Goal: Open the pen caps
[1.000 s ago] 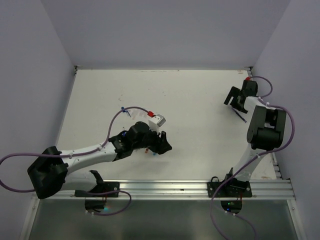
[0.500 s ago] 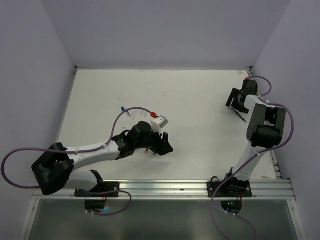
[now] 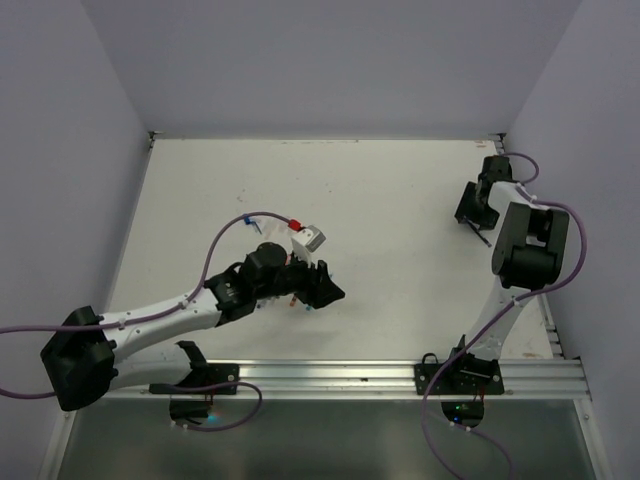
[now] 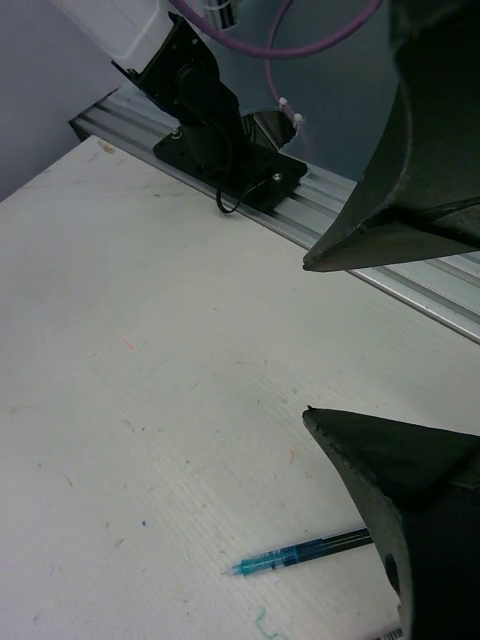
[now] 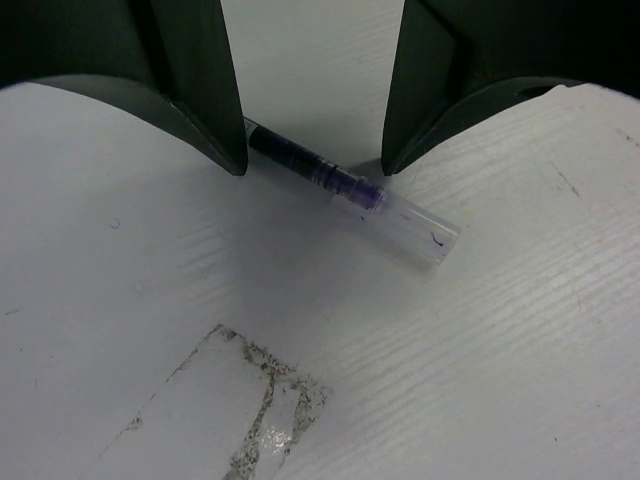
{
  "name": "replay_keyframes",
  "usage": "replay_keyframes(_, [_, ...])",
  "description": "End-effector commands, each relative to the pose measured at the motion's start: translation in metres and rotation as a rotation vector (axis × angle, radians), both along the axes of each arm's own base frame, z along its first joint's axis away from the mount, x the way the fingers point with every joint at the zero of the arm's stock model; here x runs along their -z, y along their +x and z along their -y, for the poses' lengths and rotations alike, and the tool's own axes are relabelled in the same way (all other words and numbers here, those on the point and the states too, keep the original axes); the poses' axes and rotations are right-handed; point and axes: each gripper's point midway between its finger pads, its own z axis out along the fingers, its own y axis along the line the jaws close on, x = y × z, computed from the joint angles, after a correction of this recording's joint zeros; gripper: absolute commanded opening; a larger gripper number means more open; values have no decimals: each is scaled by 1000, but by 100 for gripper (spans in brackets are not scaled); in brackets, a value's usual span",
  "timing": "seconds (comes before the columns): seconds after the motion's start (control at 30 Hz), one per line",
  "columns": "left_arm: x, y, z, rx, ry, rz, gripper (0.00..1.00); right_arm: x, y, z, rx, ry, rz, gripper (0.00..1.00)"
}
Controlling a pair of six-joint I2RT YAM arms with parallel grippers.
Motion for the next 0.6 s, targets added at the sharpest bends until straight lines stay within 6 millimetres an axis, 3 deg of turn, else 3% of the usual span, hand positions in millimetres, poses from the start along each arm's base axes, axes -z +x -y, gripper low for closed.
replay_keyframes(0.0, [-8,-3,-7,-16,-18,-3,60,-2,-11,2,2,-52,-75,59])
replay_keyframes(0.27, [-19,-6,-15,-43,-42,-7,60,0,-20,-10,-48,-150,-164,40])
replay_keyframes(0.33, [-20,-6,-17,-51,-46,-10,60,2,-23,-16,-63,-151,-177,30])
replay_keyframes(0.37, [-19,-7,-17,-52,-45,-15,60,3,-24,-19,-69,-152,-185,20])
replay_keyframes(0.5, [-18,-10,-18,-53,-55,-31,60,4,-29,-34,-89,-135,-190,0])
replay_keyframes(0.57, [-19,-12,-20,-58,-65,-40,60,-7,-28,-44,-93,-146,-153,0])
